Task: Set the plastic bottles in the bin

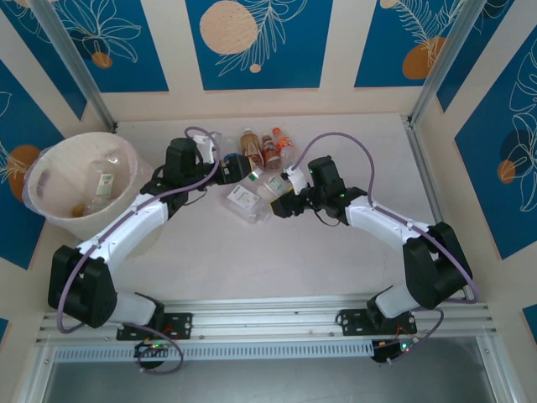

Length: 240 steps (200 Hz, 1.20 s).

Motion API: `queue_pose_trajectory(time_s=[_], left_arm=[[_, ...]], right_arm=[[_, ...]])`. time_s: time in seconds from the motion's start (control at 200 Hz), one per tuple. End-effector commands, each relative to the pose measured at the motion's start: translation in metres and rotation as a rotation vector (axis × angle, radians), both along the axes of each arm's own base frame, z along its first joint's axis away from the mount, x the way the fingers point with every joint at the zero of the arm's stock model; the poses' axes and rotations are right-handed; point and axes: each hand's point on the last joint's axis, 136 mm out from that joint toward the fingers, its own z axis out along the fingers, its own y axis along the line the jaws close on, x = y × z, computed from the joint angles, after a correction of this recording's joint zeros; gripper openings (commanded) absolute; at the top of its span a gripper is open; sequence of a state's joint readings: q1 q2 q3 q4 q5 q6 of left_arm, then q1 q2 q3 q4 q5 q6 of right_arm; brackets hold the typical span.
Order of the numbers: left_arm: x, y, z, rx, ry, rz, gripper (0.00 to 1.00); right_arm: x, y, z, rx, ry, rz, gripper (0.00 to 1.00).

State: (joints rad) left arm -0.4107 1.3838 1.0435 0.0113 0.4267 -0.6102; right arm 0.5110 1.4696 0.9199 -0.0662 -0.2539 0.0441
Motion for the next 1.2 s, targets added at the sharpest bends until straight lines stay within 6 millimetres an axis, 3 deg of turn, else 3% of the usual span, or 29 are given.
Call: queue_pose_trajectory(time_s=[0.0,0.195,0.31,0.45,0.575,0.625,0.7,0.815,0.91,1.035,1.195], left_arm=[[0.009,-0.013,0.007,-0.07,-0.02,0.002,0.95],[0.018,-0.03,-0.006,-0.029,0.009,-0.003,0.85],[0.019,-0.037,-0.004,-0.057,0.003,-0.017,0.62],[0.022,-0.03,-0.007,-0.035,-0.004,0.023,0.38],[0.022,-0.028,-0.004,-0.033,-0.012,0.035,0.25],[0.022,-0.026,-0.003,-0.027,-0.014,0.043,0.17],[0.023,-0.023,-0.001,-0.014,-0.023,0.055,0.0],[0.022,-0.014,0.006,0.038,-0.052,0.075,0.0],[0.018,-0.006,0.019,0.068,-0.091,0.089,0.0],[0.008,0.003,0.046,0.066,-0.174,0.095,0.0],[-0.002,0.033,0.084,0.096,-0.297,0.207,0.0]], right_arm=[[-0.005,0.019,0.033,0.148,-0.008,0.039,0.42],[-0.01,0.036,0.045,0.214,0.013,0.094,0.45],[-0.015,0.047,0.045,0.215,0.023,0.134,0.45],[-0.022,0.05,0.047,0.229,0.03,0.177,0.46],[-0.029,0.05,0.055,0.246,0.03,0.209,0.62],[-0.027,0.046,0.058,0.245,0.02,0.184,0.75],[-0.023,0.038,0.067,0.247,-0.008,0.141,0.85],[-0.02,0.019,0.084,0.263,-0.065,0.079,1.0],[-0.012,0.0,0.096,0.264,-0.133,-0.026,0.99],[0.015,-0.037,0.101,0.24,-0.187,-0.305,0.99],[0.027,-0.067,0.111,0.243,-0.237,-0.498,0.99]])
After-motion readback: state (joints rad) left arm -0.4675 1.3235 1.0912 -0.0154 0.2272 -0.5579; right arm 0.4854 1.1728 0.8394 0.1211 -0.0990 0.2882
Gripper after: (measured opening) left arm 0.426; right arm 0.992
